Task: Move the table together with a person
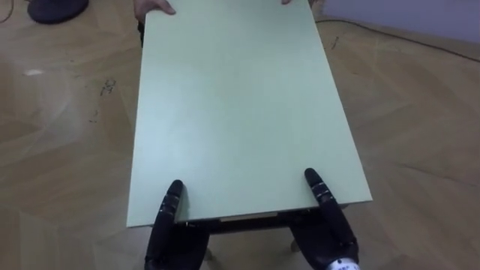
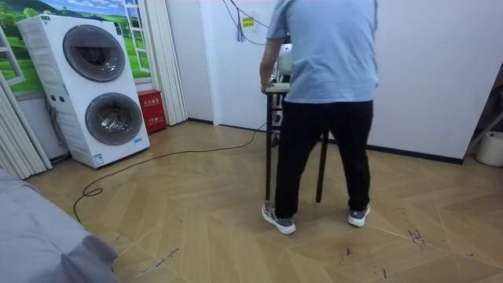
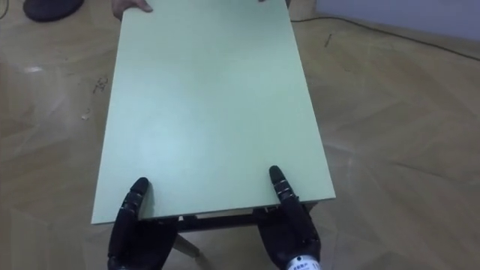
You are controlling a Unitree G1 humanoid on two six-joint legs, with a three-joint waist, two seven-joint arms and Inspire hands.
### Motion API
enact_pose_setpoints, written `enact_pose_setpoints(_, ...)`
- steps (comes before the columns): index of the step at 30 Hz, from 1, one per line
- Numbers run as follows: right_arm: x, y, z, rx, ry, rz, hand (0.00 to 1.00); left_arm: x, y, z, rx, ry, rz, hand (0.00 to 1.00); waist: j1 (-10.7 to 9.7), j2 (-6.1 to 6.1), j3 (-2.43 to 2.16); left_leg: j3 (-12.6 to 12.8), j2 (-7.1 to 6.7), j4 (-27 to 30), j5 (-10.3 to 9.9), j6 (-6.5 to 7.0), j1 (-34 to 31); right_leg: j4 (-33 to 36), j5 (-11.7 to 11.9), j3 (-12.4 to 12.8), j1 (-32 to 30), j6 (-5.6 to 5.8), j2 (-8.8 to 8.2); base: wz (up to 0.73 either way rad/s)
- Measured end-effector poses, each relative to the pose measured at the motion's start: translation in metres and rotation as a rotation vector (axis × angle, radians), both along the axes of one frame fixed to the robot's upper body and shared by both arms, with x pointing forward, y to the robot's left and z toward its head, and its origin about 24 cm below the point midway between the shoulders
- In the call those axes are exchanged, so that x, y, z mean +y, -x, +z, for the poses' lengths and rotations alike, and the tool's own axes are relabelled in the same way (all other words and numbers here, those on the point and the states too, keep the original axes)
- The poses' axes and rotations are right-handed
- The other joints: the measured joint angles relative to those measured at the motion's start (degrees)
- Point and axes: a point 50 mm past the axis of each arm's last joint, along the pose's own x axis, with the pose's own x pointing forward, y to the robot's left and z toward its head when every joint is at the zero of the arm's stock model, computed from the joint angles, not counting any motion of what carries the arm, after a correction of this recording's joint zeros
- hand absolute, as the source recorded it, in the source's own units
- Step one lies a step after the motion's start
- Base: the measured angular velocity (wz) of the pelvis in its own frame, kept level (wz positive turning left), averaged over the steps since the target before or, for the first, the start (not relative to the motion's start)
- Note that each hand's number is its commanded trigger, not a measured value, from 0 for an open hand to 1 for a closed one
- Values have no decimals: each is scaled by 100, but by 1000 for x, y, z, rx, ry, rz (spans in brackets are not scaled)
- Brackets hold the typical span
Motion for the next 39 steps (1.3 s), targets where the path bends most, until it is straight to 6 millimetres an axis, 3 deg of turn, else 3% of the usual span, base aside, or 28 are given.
enact_pose_setpoints(2,1,0,0,-1,1,-1,100,1,0,0,0,-4,0,100,-23,-2,0,-203,-35,62,19,-26,-62,2,-10,8,40,-19,39,60)
enact_pose_setpoints(5,0,2,-1,7,-5,-9,100,0,0,0,0,-5,-12,100,-32,0,-3,-477,-136,168,63,-65,-161,31,-112,14,128,-179,82,73)
enact_pose_setpoints(7,-1,2,-1,9,-9,-13,100,-2,-1,0,-4,-6,-23,100,-114,15,3,-492,-155,193,147,-80,-256,25,-163,12,180,-266,138,96)
enact_pose_setpoints(8,-1,2,-1,9,-10,-16,100,-3,-2,1,-8,-6,-28,100,-254,34,4,-442,-180,207,243,-83,-356,22,-206,13,186,-337,182,144)
enact_pose_setpoints(9,-2,3,-1,9,-7,-29,100,-5,-5,2,-13,-7,-37,100,-386,51,-2,-279,-179,85,431,-64,-424,17,-266,38,187,-439,231,148)
enact_pose_setpoints(10,-3,4,-2,8,-5,-37,100,-5,-7,3,-16,-12,-47,100,-402,54,0,-273,-184,-54,556,-84,-426,5,-282,54,163,-467,264,123)
enact_pose_setpoints(11,-4,4,-1,-4,-7,-49,100,-5,-11,5,-28,-21,-64,100,-377,53,-17,-237,-194,-515,918,-211,-405,-91,-285,24,45,-524,302,90)
enact_pose_setpoints(12,-5,1,2,-26,-9,-61,100,-5,-17,7,-46,-23,-72,100,-392,41,-2,69,-179,-829,1201,-382,-439,-241,-287,-159,-31,-519,237,72)
enact_pose_setpoints(13,-5,0,3,-33,-9,-61,100,-7,-18,7,-46,-19,-71,100,-379,82,2,417,-134,-652,1059,-261,-513,-291,-304,-337,-26,-486,159,51)
enact_pose_setpoints(14,-7,-1,2,-26,0,-54,100,-7,-15,5,-32,-8,-56,100,-379,160,8,1168,67,213,405,43,-542,-249,-301,-594,8,-501,162,41)
enact_pose_setpoints(15,-8,0,2,-18,5,-52,100,-8,-12,3,-17,5,-52,100,-394,190,5,1792,285,909,-111,90,-430,-230,-302,-943,110,-511,172,46)
enact_pose_setpoints(16,-8,0,2,-17,7,-52,100,-9,-11,2,-14,8,-51,100,-414,213,15,1992,400,1163,-288,77,-369,-206,-308,-1056,122,-524,189,75)
enact_pose_setpoints(17,-9,0,2,-19,10,-52,100,-9,-11,2,-13,12,-56,100,-536,289,25,2098,583,1388,-564,-6,-274,-89,-318,-1320,73,-537,242,89)
enact_pose_setpoints(18,-9,-1,2,-26,10,-52,100,-10,-13,3,-18,15,-63,100,-564,372,23,2102,702,1319,-735,-50,-178,69,-329,-1470,-18,-546,274,86)
enact_pose_setpoints(19,-10,-2,3,-31,10,-54,100,-10,-14,4,-22,16,-66,100,-564,402,34,2097,709,1206,-757,-47,-156,128,-331,-1520,-59,-544,283,68)
enact_pose_setpoints(20,-11,-4,4,-40,13,-59,100,-11,-15,4,-25,20,-68,100,-567,427,38,2123,665,932,-746,22,-125,212,-336,-1512,-140,-535,279,62)
enact_pose_setpoints(21,-11,-4,5,-43,15,-60,100,-11,-15,4,-26,22,-67,100,-581,405,28,2070,565,673,-667,173,-83,246,-352,-1387,-180,-510,247,62)
enact_pose_setpoints(24,-12,-6,5,-45,14,-57,100,-14,-14,4,-24,29,-60,100,-427,361,24,2011,368,415,-468,296,-91,387,-386,-981,-354,-448,153,30)
enact_pose_setpoints(27,-9,-5,4,-41,8,-51,100,-13,-14,4,-27,22,-56,100,-144,361,24,1992,289,357,-407,360,-111,533,-390,-980,-436,-419,45,10)
enact_pose_setpoints(28,-8,-4,4,-40,7,-48,100,-13,-14,4,-28,20,-53,100,-132,361,24,1977,273,351,-400,373,-112,538,-385,-984,-426,-409,34,27)
enact_pose_setpoints(34,-6,2,0,-10,-12,-48,100,-8,-10,5,-29,-6,-46,100,-231,327,19,1513,-81,242,-249,568,-134,849,-527,-868,-398,-176,-198,52)
enact_pose_setpoints(36,-6,5,-1,0,-12,-55,100,-8,-8,4,-22,-7,-48,100,-397,227,21,1186,-286,216,-149,644,-108,830,-581,-635,-290,-93,-241,77)
enact_pose_setpoints(39,-5,7,-2,7,-14,-55,100,-8,-7,3,-16,-13,-51,100,-399,100,21,966,-417,224,-82,697,-105,772,-598,-241,-249,-63,-223,49)
